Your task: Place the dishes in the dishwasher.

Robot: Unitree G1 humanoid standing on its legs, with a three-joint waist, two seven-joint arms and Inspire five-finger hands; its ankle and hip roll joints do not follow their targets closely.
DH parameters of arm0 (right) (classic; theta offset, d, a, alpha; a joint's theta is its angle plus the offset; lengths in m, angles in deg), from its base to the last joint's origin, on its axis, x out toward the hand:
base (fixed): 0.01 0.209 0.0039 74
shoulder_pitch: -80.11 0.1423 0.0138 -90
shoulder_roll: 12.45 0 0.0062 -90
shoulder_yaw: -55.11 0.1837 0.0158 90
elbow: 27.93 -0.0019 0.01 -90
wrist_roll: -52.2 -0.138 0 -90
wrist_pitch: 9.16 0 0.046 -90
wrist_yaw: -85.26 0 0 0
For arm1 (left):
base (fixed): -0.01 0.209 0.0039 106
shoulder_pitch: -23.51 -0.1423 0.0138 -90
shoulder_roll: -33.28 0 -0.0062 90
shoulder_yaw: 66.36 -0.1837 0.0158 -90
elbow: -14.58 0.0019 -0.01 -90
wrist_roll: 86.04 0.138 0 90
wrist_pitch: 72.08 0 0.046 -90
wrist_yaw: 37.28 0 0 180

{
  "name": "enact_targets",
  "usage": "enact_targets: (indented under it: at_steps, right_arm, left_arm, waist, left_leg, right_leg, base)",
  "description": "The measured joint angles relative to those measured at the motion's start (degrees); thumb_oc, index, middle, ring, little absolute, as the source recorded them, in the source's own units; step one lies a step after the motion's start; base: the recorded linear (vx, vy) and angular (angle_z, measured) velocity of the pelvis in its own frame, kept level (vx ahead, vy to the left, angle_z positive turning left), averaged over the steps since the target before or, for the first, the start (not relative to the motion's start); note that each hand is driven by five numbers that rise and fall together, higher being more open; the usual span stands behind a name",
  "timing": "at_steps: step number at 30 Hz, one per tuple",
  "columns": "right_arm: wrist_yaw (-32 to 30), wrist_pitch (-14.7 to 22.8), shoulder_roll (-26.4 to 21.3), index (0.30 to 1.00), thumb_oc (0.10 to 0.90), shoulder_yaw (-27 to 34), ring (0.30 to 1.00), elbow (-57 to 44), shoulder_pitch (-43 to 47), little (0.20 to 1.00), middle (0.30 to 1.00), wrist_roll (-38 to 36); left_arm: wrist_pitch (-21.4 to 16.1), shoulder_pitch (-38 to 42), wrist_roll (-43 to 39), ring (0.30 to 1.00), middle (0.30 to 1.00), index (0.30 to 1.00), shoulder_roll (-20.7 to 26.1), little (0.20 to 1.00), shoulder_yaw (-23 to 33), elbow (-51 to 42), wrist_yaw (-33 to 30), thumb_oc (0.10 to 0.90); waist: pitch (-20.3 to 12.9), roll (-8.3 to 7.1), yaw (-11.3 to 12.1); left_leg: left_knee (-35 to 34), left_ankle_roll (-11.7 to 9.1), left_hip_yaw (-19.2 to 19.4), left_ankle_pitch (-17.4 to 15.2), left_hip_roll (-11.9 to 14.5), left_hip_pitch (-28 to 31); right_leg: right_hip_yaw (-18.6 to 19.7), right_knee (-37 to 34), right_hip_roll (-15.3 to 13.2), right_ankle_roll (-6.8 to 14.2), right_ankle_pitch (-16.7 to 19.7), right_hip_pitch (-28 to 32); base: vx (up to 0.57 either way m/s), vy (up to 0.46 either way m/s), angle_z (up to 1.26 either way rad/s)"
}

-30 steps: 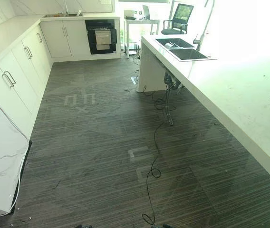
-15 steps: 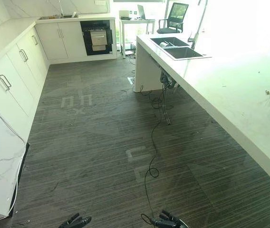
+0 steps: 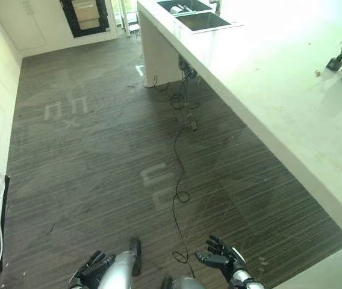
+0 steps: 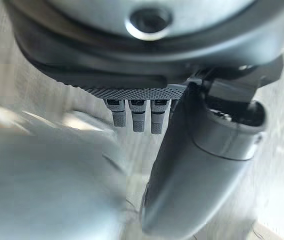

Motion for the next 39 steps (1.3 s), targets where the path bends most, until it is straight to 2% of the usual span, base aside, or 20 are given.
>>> enact_targets:
  at_steps: [4, 6, 7, 9, 12, 13, 15, 16, 19, 21, 22, 23, 26, 28, 29, 30, 33, 36, 38, 39]
  right_arm:
    - [-0.51, -1.23, 2.74, 0.9, 0.8, -1.62, 0.9, -6.72, -0.95, 0.9, 0.9, 0.48]
    - [-1.12, -1.78, 2.92, 0.9, 0.8, -1.92, 0.9, -12.94, 1.01, 0.9, 0.9, 0.45]
    - [-1.23, -1.82, 2.36, 0.9, 0.8, -3.15, 0.9, -16.38, 1.73, 0.9, 0.9, 0.32]
    - [-1.25, -1.97, 2.06, 0.9, 0.8, -3.9, 0.9, -17.65, 1.92, 0.9, 0.9, -0.11]
    - [-0.64, -2.48, 1.53, 0.9, 0.8, -3.94, 0.9, -18.11, -1.42, 0.9, 0.9, -0.13]
    - [-0.06, -2.27, 1.1, 0.9, 0.8, -3.85, 0.9, -18.08, -2.69, 0.9, 0.9, -0.17]
    - [0.69, -1.53, 0.8, 0.9, 0.8, -2.64, 0.9, -18.14, -4.7, 0.9, 0.9, -0.25]
    - [0.7, -1.79, 0.33, 0.9, 0.8, -2.44, 0.9, -17.78, -5.61, 0.9, 0.9, -0.25]
    - [0.47, -1.9, -0.27, 0.9, 0.8, -2.08, 0.9, -18.92, -7.85, 0.9, 0.9, -0.24]
    - [0.52, -1.93, -0.45, 0.9, 0.8, -2.76, 0.9, -21.39, -7.8, 0.9, 0.9, -0.21]
    - [0.52, -1.77, -1.06, 0.9, 0.8, -2.81, 0.9, -22.5, -7.5, 0.9, 0.9, -0.22]
    - [-0.12, -2.17, -2.06, 0.9, 0.8, -2.56, 0.9, -21.72, -5.68, 0.9, 0.9, -0.05]
    - [-0.49, -2.36, -2.07, 0.9, 0.8, -2.68, 0.9, -24.82, -4.99, 0.9, 0.9, -0.09]
    - [-0.19, -2.14, -4.77, 0.9, 0.8, -1.65, 0.9, -29.71, -4.37, 0.9, 0.9, -0.14]
    - [0.3, -2.28, -4.91, 0.9, 0.8, -0.41, 0.9, -29.43, -4.68, 0.9, 0.9, -0.22]
    - [0.78, -3.04, -5.9, 0.9, 0.8, -0.11, 0.9, -28.75, -4.66, 0.9, 0.9, -0.17]
    - [0.85, -3.42, -6.1, 0.9, 0.8, -1.42, 0.9, -28.49, -4.93, 0.9, 0.9, -0.16]
    - [0.82, -3.43, -6.02, 0.9, 0.8, -1.73, 0.9, -29.09, -4.84, 0.9, 0.9, -0.26]
    - [0.87, -3.49, -5.89, 0.9, 0.8, -0.97, 0.9, -29.41, -5.05, 0.9, 0.9, -0.25]
    - [0.93, -3.61, -5.98, 0.9, 0.8, -0.83, 0.9, -29.98, -5.84, 0.9, 0.9, -0.25]
  left_arm:
    - [-0.39, 0.22, 2.3, 0.9, 0.9, 0.9, 2.06, 0.9, -1.58, -2.57, 0.77, 0.8]
    - [-0.26, 1.59, 2.29, 0.9, 0.9, 0.9, 3.13, 0.9, -2.89, -4.48, 0.28, 0.8]
    - [-0.24, -1.07, 2.27, 0.9, 0.9, 0.9, 3.9, 0.9, -5.86, -7.43, -0.45, 0.8]
    - [-0.22, -2.23, 1.75, 0.9, 0.9, 0.9, 3.57, 0.9, -7.07, -10.09, -0.75, 0.8]
    - [-0.18, -2.52, 1.63, 0.9, 0.9, 0.9, 3.92, 0.9, -5.98, -10.84, -0.8, 0.8]
    - [-0.3, -2.46, 1.63, 0.9, 0.9, 0.9, 3.7, 0.9, -4.31, -10.43, -0.71, 0.8]
    - [-0.19, -2.38, 1.64, 0.9, 0.9, 0.9, 4.66, 0.9, -4.37, -10.25, -0.57, 0.8]
    - [-0.09, -2.92, 1.68, 0.9, 0.9, 0.9, 4.48, 0.9, -4.71, -10.24, -0.54, 0.8]
    - [0.03, -3.97, 1.76, 0.9, 0.9, 0.9, 2.98, 0.9, -6.82, -12.15, -0.38, 0.8]
    - [0.01, -3.91, 1.7, 0.9, 0.9, 0.9, 2.35, 0.9, -6.58, -14.18, 0.01, 0.8]
    - [0.02, -4.36, 1.71, 0.9, 0.9, 0.9, 2.07, 0.9, -6.52, -14.69, 0.47, 0.8]
    - [0.67, -4.61, 1.73, 0.9, 0.9, 0.9, 1.11, 0.9, -6.63, -15.77, 0.5, 0.8]
    - [0.48, -6.62, 1.55, 0.9, 0.9, 0.9, 3.29, 0.9, -6.0, -21.81, 0.75, 0.8]
    - [0.65, -7.01, -0.23, 0.9, 0.9, 0.9, 3.58, 0.9, -5.67, -23.13, 0.43, 0.8]
    - [0.62, -6.64, -1.17, 0.9, 0.9, 0.9, 2.93, 0.9, -5.54, -24.17, 0.4, 0.8]
    - [0.54, -7.11, -2.92, 0.9, 0.9, 0.9, 1.67, 0.9, -6.0, -25.15, 0.99, 0.8]
    - [0.92, -8.53, -3.66, 0.9, 0.9, 0.9, 2.2, 0.9, -6.52, -25.28, 0.94, 0.8]
    - [0.92, -9.95, -5.09, 0.9, 0.9, 0.9, 2.45, 0.9, -6.46, -28.5, 0.94, 0.8]
    - [0.8, -9.63, -5.0, 0.9, 0.9, 0.9, 2.09, 0.9, -6.45, -31.47, 1.24, 0.8]
    - [0.81, -10.23, -4.82, 0.9, 0.9, 0.9, 2.0, 0.9, -6.45, -31.71, 1.39, 0.8]
  waist:
    - [-3.89, 0.07, -1.69]
    - [-4.3, 1.27, -1.7]
    - [-4.96, 2.33, -2.29]
    - [-5.23, 5.13, -2.93]
    - [-5.11, 5.36, -2.79]
    - [-4.08, 3.17, -3.2]
    - [-2.8, 0.3, -5.05]
    - [-2.6, -0.44, -5.3]
    - [-2.59, 2.66, -6.62]
    - [-3.13, 1.79, -6.47]
    - [-3.71, 0.04, -6.02]
    - [-3.76, 2.21, -5.96]
    - [-4.76, 0.95, -4.02]
    - [-5.24, 1.2, -4.56]
    - [-4.75, -1.09, -3.81]
    - [-3.93, -1.45, -1.93]
    - [-3.09, -2.25, -1.68]
    - [-3.01, -1.51, -1.91]
    - [-1.41, 2.4, -2.08]
    - [-0.69, 2.11, -1.95]
  left_leg:
    - [-4.45, 8.7, -1.22, -2.64, -5.29, 7.01]
    - [4.18, 13.29, -2.0, -8.21, -6.21, 6.92]
    - [3.82, 11.89, -0.96, -10.95, -7.94, 9.13]
    - [0.12, 10.8, -2.04, -10.77, -7.6, 11.58]
    - [-5.17, 8.76, -3.53, -9.66, -7.98, 16.0]
    - [-2.53, 2.35, -2.94, -13.49, -8.43, 15.61]
    - [-2.47, 8.99, -3.81, -13.81, -12.79, 17.54]
    - [-3.86, 9.01, -4.81, -13.9, -14.05, 19.25]
    - [-7.96, 7.7, -11.59, -14.5, -13.13, 25.64]
    - [-6.05, 4.8, -9.11, -13.79, -15.02, 26.49]
    - [-3.14, 2.82, -6.9, -13.75, -17.61, 26.6]
    - [1.25, 2.57, -5.94, -17.39, -16.19, 25.83]
    - [2.81, 0.43, -5.06, -21.19, -8.53, 24.37]
    - [0.08, -1.74, -5.47, -14.57, -4.29, 23.65]
    - [16.36, -6.91, -4.88, -8.36, -6.62, 15.57]
    - [32.99, -6.91, -3.6, -3.24, -4.78, 3.74]
    - [20.12, -2.83, -0.86, -4.42, -1.01, 0.8]
    - [-8.97, -2.04, 1.23, -1.92, 2.11, 6.75]
    - [-7.39, -4.57, -4.01, -0.58, 7.07, 2.38]
    - [-5.96, -5.0, -5.3, -0.33, 7.67, -0.47]
  right_leg:
    - [-2.87, 7.66, -0.8, 3.37, 0.82, 1.25]
    - [-2.48, 37.92, -7.84, 3.28, 8.49, -11.76]
    - [-1.21, 47.0, -14.0, 3.45, 8.01, -20.37]
    - [-1.82, 32.98, -12.74, 4.41, 5.41, -23.13]
    - [-4.08, 5.13, -7.18, 3.47, 8.05, -20.48]
    - [-4.51, 0.35, -6.9, 4.12, 11.1, -22.32]
    - [-3.8, 3.4, -11.36, 6.46, 14.03, -27.98]
    - [-2.66, 4.87, -11.78, 6.06, 14.11, -29.49]
    - [-1.72, 6.98, -4.66, 0.97, 11.82, -26.87]
    - [-4.61, 5.35, -2.17, -3.71, 12.87, -23.57]
    - [-3.15, 1.2, -2.53, -11.83, 16.0, -19.64]
    - [-2.84, 1.8, -2.37, -12.92, 15.15, -18.42]
    - [-1.96, 2.22, -3.43, -11.92, 12.2, -15.63]
    - [-1.09, 7.11, -5.52, -6.99, 7.95, -15.01]
    - [0.42, 7.37, -7.57, -7.73, 6.74, -14.48]
    - [1.92, 6.01, -8.07, -8.27, 7.85, -12.8]
    - [2.11, 4.74, -7.93, -6.91, 6.65, -9.57]
    - [3.22, 3.99, -6.46, -5.03, 5.53, -8.05]
    - [2.43, 5.1, -4.12, -5.11, 3.74, -8.59]
    - [2.64, 5.75, -4.43, -4.84, 2.82, -8.59]
  base:
    - [0.26, 0.295, 0.35]
    - [0.3, 0.332, 0.04]
    - [0.28, 0.005, -0.11]
    - [0.3, -0.073, 0.03]
    - [0.37, -0.171, 0.16]
    - [0.4, -0.16, 0.35]
    - [0.34, -0.155, 0.36]
    - [0.41, -0.234, 0.22]
    - [0.37, -0.208, 0.55]
    - [0.35, -0.188, 0.47]
    - [0.34, -0.176, 0.37]
    - [0.31, -0.159, 0.36]
    - [0.27, -0.157, 0.1]
    - [0.32, -0.245, -0.05]
    - [0.27, -0.219, -0.37]
    - [0.17, -0.087, -0.4]
    - [0.21, 0.078, -0.22]
    - [0.2, 0.194, -0.07]
    - [0.37, 0.272, 0.14]
    - [0.6, 0.499, -0.21]
